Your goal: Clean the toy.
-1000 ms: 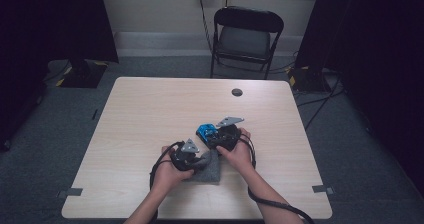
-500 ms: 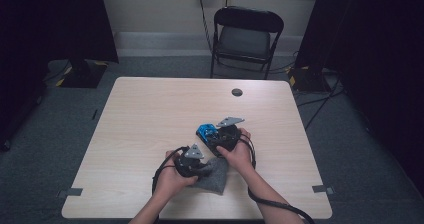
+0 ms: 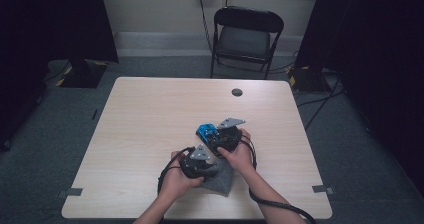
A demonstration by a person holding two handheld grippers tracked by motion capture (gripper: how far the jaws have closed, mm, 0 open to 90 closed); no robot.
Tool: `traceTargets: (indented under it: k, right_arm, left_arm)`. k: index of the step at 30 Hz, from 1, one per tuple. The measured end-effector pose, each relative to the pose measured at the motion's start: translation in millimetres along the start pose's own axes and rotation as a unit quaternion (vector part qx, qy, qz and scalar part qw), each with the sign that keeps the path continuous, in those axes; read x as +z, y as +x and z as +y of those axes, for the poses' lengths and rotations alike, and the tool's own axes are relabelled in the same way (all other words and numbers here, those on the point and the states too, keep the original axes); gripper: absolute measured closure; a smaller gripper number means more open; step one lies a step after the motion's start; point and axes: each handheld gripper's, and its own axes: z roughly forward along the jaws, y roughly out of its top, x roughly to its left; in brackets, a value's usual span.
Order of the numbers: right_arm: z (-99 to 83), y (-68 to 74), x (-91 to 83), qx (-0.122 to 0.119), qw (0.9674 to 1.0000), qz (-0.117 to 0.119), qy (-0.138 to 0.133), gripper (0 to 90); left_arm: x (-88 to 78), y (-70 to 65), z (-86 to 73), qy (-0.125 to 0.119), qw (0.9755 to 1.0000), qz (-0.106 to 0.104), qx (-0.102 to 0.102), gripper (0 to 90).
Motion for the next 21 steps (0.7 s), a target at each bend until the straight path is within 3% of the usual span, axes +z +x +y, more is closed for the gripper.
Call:
traceTargets:
  k: [5,9,21]
  right_arm:
    - [-0.1,0.1,-1.5,-0.005,1.0000,0.001,0.005,39.2]
    - [0.4,-0.2,-2.5,-0.001,0.9999,0.011,0.007,31.5]
    - [2.2,-6.6,-22.8,0.004,0.9995,0.024,-0.022,27.9]
  left_arm:
    - [2.8,0.6,-1.2,-0.002,1.0000,0.003,-0.004,69.5]
    - [2.3,1.0,-1.3,-0.003,1.0000,0.006,-0.003,69.3]
    - [3.8,2.1,-0.2,-0.009,0.9999,0.014,-0.004,68.1]
